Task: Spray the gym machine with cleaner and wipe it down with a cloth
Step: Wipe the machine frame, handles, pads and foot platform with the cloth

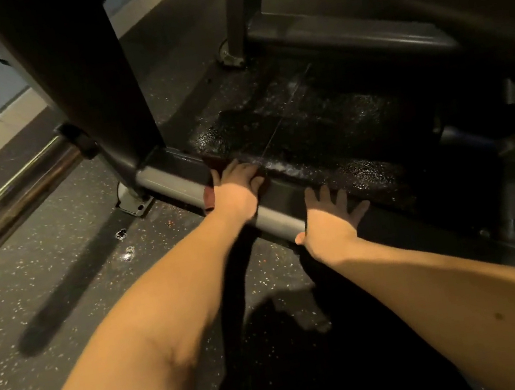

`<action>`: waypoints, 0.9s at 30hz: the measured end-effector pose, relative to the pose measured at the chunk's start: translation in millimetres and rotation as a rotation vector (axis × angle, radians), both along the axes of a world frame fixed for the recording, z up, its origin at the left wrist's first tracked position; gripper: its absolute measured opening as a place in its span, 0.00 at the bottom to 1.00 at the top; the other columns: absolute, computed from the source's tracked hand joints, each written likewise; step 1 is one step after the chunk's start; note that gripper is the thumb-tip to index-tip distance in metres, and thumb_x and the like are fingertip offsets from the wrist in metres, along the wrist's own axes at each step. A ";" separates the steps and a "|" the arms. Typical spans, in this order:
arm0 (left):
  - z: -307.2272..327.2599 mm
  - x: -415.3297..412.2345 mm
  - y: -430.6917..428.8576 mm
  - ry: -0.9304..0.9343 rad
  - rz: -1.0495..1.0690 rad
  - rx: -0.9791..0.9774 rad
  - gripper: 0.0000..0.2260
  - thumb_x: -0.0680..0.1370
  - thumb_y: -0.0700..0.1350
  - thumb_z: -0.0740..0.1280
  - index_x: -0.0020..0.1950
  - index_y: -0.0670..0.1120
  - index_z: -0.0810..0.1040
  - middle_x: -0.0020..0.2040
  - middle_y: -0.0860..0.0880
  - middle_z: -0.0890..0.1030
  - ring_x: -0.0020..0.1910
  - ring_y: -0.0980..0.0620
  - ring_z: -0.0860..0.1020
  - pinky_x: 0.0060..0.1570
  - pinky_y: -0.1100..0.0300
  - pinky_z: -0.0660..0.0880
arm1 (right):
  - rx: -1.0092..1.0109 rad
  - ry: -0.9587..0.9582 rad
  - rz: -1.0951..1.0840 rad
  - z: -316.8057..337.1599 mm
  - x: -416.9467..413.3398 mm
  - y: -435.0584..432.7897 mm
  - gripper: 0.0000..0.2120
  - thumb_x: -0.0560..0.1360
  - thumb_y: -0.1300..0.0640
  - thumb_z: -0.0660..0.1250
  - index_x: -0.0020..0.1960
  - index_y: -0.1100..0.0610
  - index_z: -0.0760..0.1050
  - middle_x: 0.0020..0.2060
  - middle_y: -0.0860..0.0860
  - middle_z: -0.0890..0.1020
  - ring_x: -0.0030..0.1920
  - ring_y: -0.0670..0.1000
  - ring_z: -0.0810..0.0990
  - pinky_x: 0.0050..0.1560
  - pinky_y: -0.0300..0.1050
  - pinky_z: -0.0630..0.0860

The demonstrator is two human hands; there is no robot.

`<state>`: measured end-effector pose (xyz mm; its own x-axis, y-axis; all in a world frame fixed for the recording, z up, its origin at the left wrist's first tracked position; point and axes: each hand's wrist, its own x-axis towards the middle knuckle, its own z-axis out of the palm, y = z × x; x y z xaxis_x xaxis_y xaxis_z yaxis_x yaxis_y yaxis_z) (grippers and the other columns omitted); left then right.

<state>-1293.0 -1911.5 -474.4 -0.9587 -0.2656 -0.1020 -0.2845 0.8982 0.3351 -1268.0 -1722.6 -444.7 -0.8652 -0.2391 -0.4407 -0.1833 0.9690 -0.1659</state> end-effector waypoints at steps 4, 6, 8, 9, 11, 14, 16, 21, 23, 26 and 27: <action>-1.9 12.2 51.7 0.028 -0.063 0.014 0.18 0.85 0.50 0.60 0.76 0.52 0.73 0.77 0.52 0.71 0.81 0.49 0.59 0.80 0.43 0.43 | -0.002 0.064 0.202 1.8 7.1 50.1 0.44 0.78 0.45 0.72 0.84 0.54 0.50 0.83 0.56 0.51 0.83 0.61 0.48 0.81 0.63 0.49; 0.5 15.9 76.2 -0.004 -0.105 0.003 0.18 0.86 0.49 0.60 0.76 0.53 0.72 0.78 0.52 0.70 0.81 0.49 0.58 0.80 0.42 0.43 | -0.005 0.073 0.214 3.8 14.7 81.7 0.41 0.80 0.45 0.69 0.84 0.54 0.51 0.83 0.57 0.50 0.83 0.60 0.48 0.82 0.56 0.49; 5.3 20.1 100.7 -0.036 -0.162 -0.017 0.18 0.86 0.49 0.59 0.77 0.53 0.70 0.78 0.52 0.68 0.81 0.49 0.57 0.81 0.42 0.43 | -0.028 0.074 0.212 5.8 23.0 109.7 0.38 0.81 0.48 0.68 0.84 0.53 0.53 0.84 0.56 0.50 0.83 0.58 0.48 0.82 0.54 0.49; 7.0 23.1 111.8 -0.052 -0.197 -0.018 0.19 0.86 0.49 0.59 0.77 0.54 0.70 0.79 0.52 0.68 0.81 0.49 0.56 0.81 0.42 0.44 | -0.050 0.084 0.217 6.9 26.6 121.4 0.36 0.81 0.50 0.67 0.84 0.53 0.54 0.84 0.55 0.51 0.83 0.57 0.48 0.82 0.53 0.48; 8.6 33.1 130.5 -0.076 -0.266 -0.010 0.20 0.86 0.48 0.58 0.79 0.54 0.67 0.80 0.53 0.65 0.82 0.48 0.53 0.81 0.43 0.44 | -0.075 0.099 0.220 9.4 32.5 139.0 0.33 0.81 0.53 0.66 0.83 0.53 0.57 0.84 0.54 0.53 0.83 0.55 0.49 0.81 0.51 0.48; 7.0 52.8 154.5 -0.082 -0.401 -0.125 0.22 0.86 0.49 0.57 0.81 0.53 0.64 0.82 0.51 0.61 0.82 0.45 0.53 0.81 0.45 0.49 | -0.070 0.052 0.224 19.1 42.3 156.1 0.30 0.82 0.54 0.65 0.82 0.52 0.60 0.84 0.54 0.53 0.83 0.55 0.49 0.82 0.50 0.48; 10.6 68.1 173.7 -0.108 -0.428 -0.257 0.23 0.86 0.51 0.58 0.82 0.52 0.64 0.82 0.49 0.61 0.81 0.43 0.56 0.78 0.46 0.57 | -0.069 0.010 0.205 25.9 53.8 162.7 0.28 0.81 0.54 0.65 0.80 0.52 0.64 0.83 0.54 0.56 0.83 0.56 0.51 0.82 0.52 0.52; 27.8 94.8 192.5 -0.154 -0.361 -0.191 0.17 0.85 0.48 0.60 0.73 0.49 0.74 0.74 0.47 0.69 0.71 0.42 0.66 0.67 0.45 0.72 | -0.279 -0.014 -0.023 42.0 88.8 176.1 0.23 0.79 0.57 0.67 0.73 0.52 0.74 0.67 0.53 0.78 0.68 0.56 0.75 0.69 0.48 0.72; 32.9 99.6 186.9 -0.140 -0.291 -0.050 0.14 0.85 0.48 0.59 0.63 0.46 0.81 0.66 0.44 0.75 0.65 0.42 0.72 0.65 0.46 0.73 | -0.471 -0.062 -0.138 42.8 100.6 178.2 0.22 0.79 0.59 0.67 0.73 0.55 0.75 0.65 0.54 0.80 0.65 0.56 0.78 0.62 0.41 0.72; 36.3 108.5 181.0 -0.097 -0.193 0.197 0.15 0.80 0.50 0.56 0.39 0.47 0.78 0.45 0.43 0.81 0.50 0.41 0.79 0.57 0.47 0.74 | -0.813 -0.305 -0.410 45.9 117.0 171.9 0.18 0.81 0.61 0.68 0.71 0.59 0.77 0.63 0.57 0.82 0.58 0.54 0.81 0.59 0.40 0.72; 41.8 112.9 180.0 -0.079 -0.162 0.256 0.14 0.80 0.49 0.58 0.36 0.48 0.74 0.40 0.45 0.80 0.45 0.42 0.79 0.54 0.48 0.75 | -0.940 -0.388 -0.526 49.0 121.4 167.8 0.15 0.83 0.59 0.67 0.68 0.60 0.79 0.63 0.61 0.82 0.59 0.56 0.81 0.61 0.44 0.74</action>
